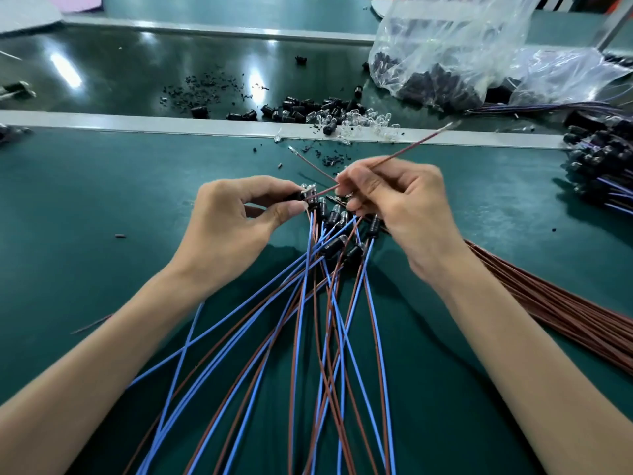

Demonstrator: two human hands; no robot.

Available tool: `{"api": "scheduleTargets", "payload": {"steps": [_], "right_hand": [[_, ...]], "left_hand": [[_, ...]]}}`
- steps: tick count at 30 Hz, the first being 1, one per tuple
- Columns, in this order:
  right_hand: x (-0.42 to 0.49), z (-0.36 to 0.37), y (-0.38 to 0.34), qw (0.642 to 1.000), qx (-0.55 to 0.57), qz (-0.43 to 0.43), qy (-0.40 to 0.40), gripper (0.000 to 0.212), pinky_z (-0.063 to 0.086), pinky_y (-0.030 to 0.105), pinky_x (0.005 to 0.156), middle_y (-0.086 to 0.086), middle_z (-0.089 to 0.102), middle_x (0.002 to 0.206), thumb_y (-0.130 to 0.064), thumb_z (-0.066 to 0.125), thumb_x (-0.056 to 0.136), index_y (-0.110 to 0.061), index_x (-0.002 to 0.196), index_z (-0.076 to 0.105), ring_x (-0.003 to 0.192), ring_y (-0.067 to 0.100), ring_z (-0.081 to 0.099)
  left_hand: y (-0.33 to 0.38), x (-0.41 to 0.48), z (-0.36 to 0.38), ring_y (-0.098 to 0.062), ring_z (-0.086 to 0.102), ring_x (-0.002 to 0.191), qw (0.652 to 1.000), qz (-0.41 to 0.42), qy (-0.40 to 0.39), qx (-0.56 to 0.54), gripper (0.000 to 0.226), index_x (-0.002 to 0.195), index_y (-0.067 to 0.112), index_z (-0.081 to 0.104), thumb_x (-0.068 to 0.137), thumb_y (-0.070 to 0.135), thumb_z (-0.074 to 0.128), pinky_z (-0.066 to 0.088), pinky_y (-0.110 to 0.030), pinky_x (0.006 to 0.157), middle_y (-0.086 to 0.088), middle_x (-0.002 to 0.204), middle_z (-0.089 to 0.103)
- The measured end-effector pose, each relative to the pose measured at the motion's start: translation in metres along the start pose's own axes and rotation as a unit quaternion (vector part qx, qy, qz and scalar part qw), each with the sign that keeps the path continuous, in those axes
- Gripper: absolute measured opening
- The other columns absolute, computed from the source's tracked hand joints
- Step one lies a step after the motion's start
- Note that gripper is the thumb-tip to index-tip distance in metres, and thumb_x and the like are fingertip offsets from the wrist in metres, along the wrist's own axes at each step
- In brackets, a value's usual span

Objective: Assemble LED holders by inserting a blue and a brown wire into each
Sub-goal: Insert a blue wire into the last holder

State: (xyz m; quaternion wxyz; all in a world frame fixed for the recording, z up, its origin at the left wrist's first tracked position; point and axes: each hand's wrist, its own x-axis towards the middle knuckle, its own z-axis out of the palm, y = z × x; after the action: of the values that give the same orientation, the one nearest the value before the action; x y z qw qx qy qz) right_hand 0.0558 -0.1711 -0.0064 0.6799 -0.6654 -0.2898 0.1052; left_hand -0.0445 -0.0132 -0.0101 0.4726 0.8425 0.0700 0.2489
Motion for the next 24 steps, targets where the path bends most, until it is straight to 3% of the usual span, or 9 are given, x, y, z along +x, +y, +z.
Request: {"api": "scheduleTargets", "payload": {"steps": [4, 7, 10, 15, 20, 24], "right_hand": [[-0.003, 0.005, 0.002, 0.996, -0.087, 0.006, -0.024, 0.006, 0.046, 0.02, 0.059, -0.005, 0.067, 0.068, -0.018, 0.072, 0.084, -0.021, 0.089, 0.074, 0.057, 0.006, 0.056], [0.001, -0.002, -0.004, 0.999, 0.016, -0.006, 0.042, 0.01, 0.046, 0.02, 0.055, -0.003, 0.061, 0.067, -0.025, 0.064, 0.088, -0.015, 0.089, 0.065, 0.056, 0.01, 0.054], [0.002, -0.006, -0.006, 0.992, 0.069, -0.021, 0.103, 0.016, 0.046, 0.02, 0.051, -0.004, 0.061, 0.062, -0.016, 0.058, 0.094, -0.01, 0.079, 0.056, 0.053, 0.01, 0.054], [-0.001, 0.002, 0.0, 0.997, -0.061, 0.035, -0.017, 0.01, 0.049, 0.02, 0.057, -0.001, 0.068, 0.063, -0.013, 0.069, 0.086, -0.011, 0.076, 0.069, 0.056, 0.009, 0.06], [0.001, 0.001, 0.001, 0.999, -0.024, 0.016, 0.04, 0.01, 0.049, 0.019, 0.058, -0.001, 0.068, 0.063, -0.013, 0.067, 0.088, -0.013, 0.079, 0.07, 0.056, 0.01, 0.06], [-0.004, 0.008, 0.006, 0.996, -0.072, 0.036, -0.024, 0.004, 0.049, 0.016, 0.06, -0.002, 0.068, 0.066, -0.01, 0.072, 0.083, -0.013, 0.081, 0.073, 0.057, 0.005, 0.062]], "left_hand": [[-0.001, 0.0, 0.001, -0.004, 0.067, 0.078, 1.0, 0.004, -0.01, 0.009, 0.018, 0.086, 0.039, 0.066, 0.077, 0.025, 0.072, 0.054, -0.031, 0.076, 0.023, 0.083, 0.069], [-0.005, 0.001, -0.001, 0.003, 0.064, 0.074, 1.0, 0.003, 0.0, 0.02, 0.022, 0.085, 0.04, 0.066, 0.079, 0.02, 0.073, 0.054, -0.027, 0.073, 0.025, 0.082, 0.067], [-0.006, 0.001, 0.0, 0.002, 0.064, 0.075, 1.0, 0.004, 0.003, 0.03, 0.019, 0.09, 0.035, 0.068, 0.079, 0.021, 0.073, 0.054, -0.023, 0.073, 0.024, 0.084, 0.067], [-0.004, 0.0, 0.001, -0.002, 0.065, 0.078, 0.999, 0.016, -0.001, 0.05, 0.018, 0.096, 0.025, 0.071, 0.078, 0.022, 0.073, 0.053, -0.026, 0.075, 0.022, 0.085, 0.066], [-0.005, 0.001, 0.0, -0.005, 0.065, 0.079, 0.997, 0.034, 0.011, 0.066, 0.018, 0.098, 0.019, 0.073, 0.079, 0.021, 0.073, 0.053, -0.028, 0.075, 0.014, 0.085, 0.069], [-0.004, 0.0, 0.002, -0.007, 0.065, 0.078, 0.992, 0.074, 0.006, 0.098, 0.019, 0.098, 0.013, 0.074, 0.08, 0.017, 0.074, 0.053, -0.024, 0.073, 0.01, 0.085, 0.068]]}}
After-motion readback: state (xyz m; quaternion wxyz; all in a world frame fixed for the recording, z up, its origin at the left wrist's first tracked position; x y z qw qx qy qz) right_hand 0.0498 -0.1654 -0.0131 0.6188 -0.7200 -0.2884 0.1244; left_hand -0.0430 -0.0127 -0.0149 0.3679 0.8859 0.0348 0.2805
